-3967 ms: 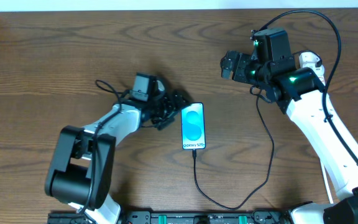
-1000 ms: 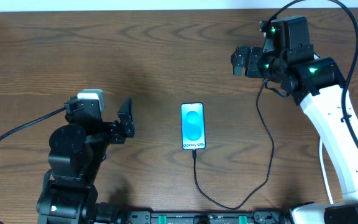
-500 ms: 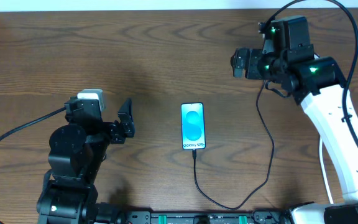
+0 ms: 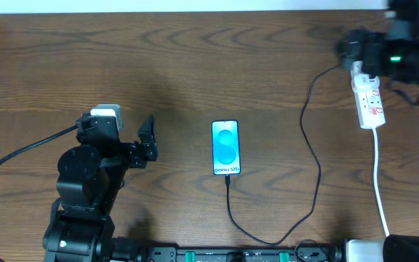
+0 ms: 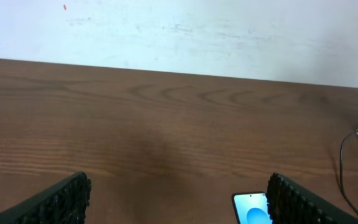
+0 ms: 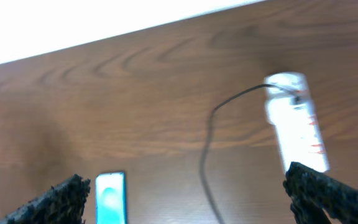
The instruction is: Plug charger to phone and switch on socket
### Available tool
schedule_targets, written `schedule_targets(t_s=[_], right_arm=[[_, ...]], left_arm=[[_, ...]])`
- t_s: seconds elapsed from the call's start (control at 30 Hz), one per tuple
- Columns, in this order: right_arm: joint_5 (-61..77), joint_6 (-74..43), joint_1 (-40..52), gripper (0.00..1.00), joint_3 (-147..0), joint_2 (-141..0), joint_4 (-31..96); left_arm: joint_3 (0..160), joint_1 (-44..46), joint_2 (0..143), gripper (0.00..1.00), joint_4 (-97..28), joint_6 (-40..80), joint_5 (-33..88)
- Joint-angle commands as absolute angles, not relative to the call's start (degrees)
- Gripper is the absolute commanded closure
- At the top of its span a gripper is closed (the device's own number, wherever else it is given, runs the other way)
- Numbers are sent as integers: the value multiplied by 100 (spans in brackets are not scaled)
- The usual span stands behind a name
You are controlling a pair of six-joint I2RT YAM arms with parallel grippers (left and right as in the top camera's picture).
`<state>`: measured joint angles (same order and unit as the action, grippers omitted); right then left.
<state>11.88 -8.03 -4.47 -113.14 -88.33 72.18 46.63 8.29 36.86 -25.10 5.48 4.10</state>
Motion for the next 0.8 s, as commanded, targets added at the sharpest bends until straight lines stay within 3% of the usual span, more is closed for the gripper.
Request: schedule_targets(t_s=[0.0, 0.1, 0.27, 0.77], right_arm=[[1533, -272, -1105, 1, -11572, -8774, 7391], [2152, 91, -1966, 1, -11572, -8934, 7454], [2519, 320, -2609, 1, -11574, -9443, 7441], [3081, 1391, -2810, 6, -11572, -11771, 7282]], left_arm=[[4685, 805, 3671, 10, -2484, 451, 338], [4685, 805, 3671, 10, -2484, 451, 338], [4685, 805, 3671, 10, -2484, 449, 338], [4685, 805, 3671, 10, -2484, 451, 338]])
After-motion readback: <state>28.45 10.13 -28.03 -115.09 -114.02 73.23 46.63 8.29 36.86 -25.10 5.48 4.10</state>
